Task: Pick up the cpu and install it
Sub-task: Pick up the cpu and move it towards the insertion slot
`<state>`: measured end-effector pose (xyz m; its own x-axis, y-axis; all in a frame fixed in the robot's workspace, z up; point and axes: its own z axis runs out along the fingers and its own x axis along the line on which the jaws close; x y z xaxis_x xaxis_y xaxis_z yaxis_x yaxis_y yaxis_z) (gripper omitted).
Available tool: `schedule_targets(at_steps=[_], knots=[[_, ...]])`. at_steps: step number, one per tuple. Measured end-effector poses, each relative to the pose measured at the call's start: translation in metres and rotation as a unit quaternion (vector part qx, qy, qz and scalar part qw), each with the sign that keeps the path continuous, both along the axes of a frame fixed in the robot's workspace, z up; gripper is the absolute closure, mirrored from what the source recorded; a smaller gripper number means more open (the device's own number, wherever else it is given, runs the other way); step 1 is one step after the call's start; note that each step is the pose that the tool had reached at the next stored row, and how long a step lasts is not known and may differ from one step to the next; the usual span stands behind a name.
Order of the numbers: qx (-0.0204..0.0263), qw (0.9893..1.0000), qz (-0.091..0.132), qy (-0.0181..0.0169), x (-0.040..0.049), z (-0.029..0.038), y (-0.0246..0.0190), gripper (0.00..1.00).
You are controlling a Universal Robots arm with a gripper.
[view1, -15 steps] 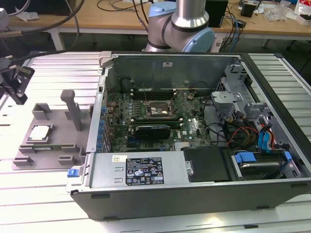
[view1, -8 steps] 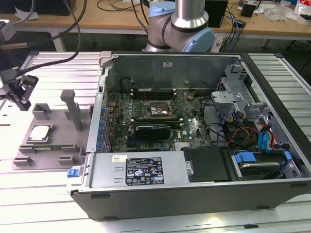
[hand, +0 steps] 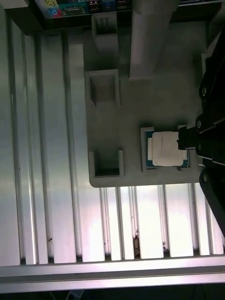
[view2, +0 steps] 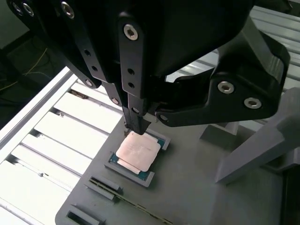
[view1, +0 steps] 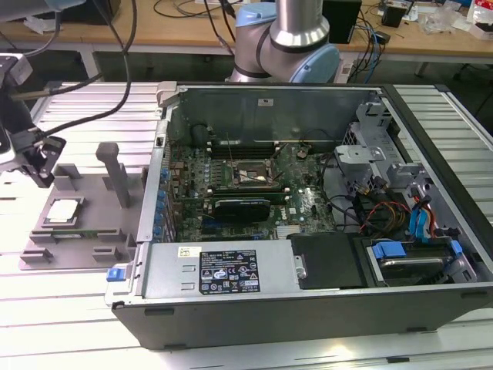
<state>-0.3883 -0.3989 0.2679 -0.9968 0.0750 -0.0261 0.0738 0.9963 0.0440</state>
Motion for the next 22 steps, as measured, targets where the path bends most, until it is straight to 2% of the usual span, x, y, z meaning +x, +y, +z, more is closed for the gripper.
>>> schedule_targets(at_steps=[15,20,21,22], knots=[[-0.0001,1.0,0.001,0.0001,-0.0017,-0.0356,-0.0001,0.89],[-0.0004,1.0,0.001,0.0,-0.0017,-0.0362,-0.0001,0.89],[-0.0004,1.0,0.001,0.0,-0.0016,-0.0362,-0.0001,0.83],[-0.0004,1.0,0.001,0.0,-0.0016,-0.0362,-0.0001,0.71]])
